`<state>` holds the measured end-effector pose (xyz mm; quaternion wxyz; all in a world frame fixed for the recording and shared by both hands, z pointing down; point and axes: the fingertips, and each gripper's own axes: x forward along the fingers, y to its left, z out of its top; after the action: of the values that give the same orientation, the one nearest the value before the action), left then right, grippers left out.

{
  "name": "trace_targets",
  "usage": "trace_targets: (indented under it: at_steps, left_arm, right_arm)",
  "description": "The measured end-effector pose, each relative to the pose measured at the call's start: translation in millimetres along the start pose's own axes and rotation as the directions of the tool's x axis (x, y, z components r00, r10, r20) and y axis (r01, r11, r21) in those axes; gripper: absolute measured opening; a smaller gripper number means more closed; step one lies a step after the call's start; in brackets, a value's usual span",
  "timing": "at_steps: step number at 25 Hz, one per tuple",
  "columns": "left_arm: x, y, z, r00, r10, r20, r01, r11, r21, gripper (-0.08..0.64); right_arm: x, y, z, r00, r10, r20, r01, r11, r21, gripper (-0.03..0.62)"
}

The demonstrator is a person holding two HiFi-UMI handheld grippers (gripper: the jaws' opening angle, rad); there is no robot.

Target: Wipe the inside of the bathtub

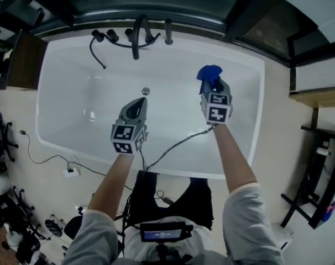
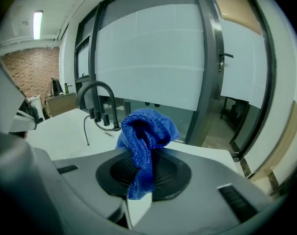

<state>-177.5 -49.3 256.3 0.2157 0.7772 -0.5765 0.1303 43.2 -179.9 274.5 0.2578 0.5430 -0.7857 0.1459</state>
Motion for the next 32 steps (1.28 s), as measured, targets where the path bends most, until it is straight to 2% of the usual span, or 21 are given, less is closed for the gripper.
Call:
trace_targets:
  at_steps: [6,11,16,19,23,32]
  left_arm:
    - [-77,-15,30,0.998,-0.062,-0.009,0.062,0.997,0.049,0.005]
    - [-132,-55,51,0.995,-0.103,0.009,0.101,0.989,0.111,0.005]
    - [-181,-90,55,0.997,-0.049,0.051,0.042,0.99,0.138,0.005]
    - [-205,-103,56,0.997,-0.009,0.077,0.0,0.994,0.112,0.005]
    - [-244,-126,51,0.995,0.034,0.096,-0.045,0.992,0.115,0.005]
    - [-325,-190,29,0.989,0.096,0.11,-0.106,0.991,0.086,0.005]
  right_arm:
    - [-145,-4,19,0.998,-0.018,0.061,0.016,0.999,0.043,0.055]
    - [-242,-21,20,0.993,-0.048,0.108,0.034,0.991,0.126,0.055]
    - [-306,-25,-6,0.99,-0.015,0.138,-0.003,0.992,0.126,0.057]
    - [-333,-26,-22,0.99,0.016,0.138,-0.033,0.992,0.12,0.057]
    - [-378,-30,-44,0.99,0.049,0.132,-0.061,0.994,0.088,0.057]
    - [-457,-62,-76,0.978,0.097,0.183,-0.116,0.989,0.094,0.057]
